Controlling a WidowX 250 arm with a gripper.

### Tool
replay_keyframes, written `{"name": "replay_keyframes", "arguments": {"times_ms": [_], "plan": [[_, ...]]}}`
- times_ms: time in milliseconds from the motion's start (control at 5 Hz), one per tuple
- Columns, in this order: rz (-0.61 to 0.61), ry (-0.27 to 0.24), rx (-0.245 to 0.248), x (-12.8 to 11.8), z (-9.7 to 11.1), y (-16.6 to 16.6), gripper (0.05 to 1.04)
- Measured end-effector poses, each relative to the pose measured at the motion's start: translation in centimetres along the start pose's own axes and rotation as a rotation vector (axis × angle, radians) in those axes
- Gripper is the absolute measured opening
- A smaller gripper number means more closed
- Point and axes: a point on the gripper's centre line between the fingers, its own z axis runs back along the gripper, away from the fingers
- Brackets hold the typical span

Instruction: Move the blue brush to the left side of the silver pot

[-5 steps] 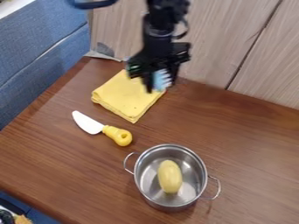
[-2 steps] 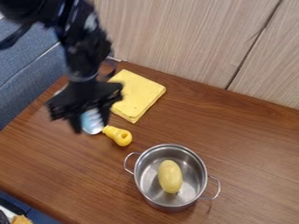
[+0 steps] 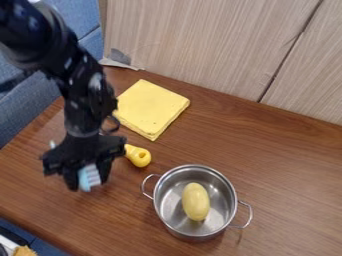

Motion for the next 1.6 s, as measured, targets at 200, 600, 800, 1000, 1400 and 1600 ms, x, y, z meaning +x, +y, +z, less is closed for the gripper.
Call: {"name": "replay_keyframes", "arguments": {"times_ms": [200, 600, 800, 1000, 1400, 1600], "plan": [[0.009, 0.013, -0.007, 0.1, -0.6, -0.8, 0.625], [0.013, -0.016, 0.03, 0.3, -0.6, -1.3, 0.988], [0.019, -0.004, 0.032, 0.0, -0.6, -1.1, 0.988], [0.0, 0.017, 0.025, -0.3, 0.1, -1.0, 0.991], [0.024, -0.075, -0.139, 1.5, 6.4, -1.4, 0.995], [-0.014, -0.082, -0.136, 1.9, 7.5, -1.9, 0.995]]}}
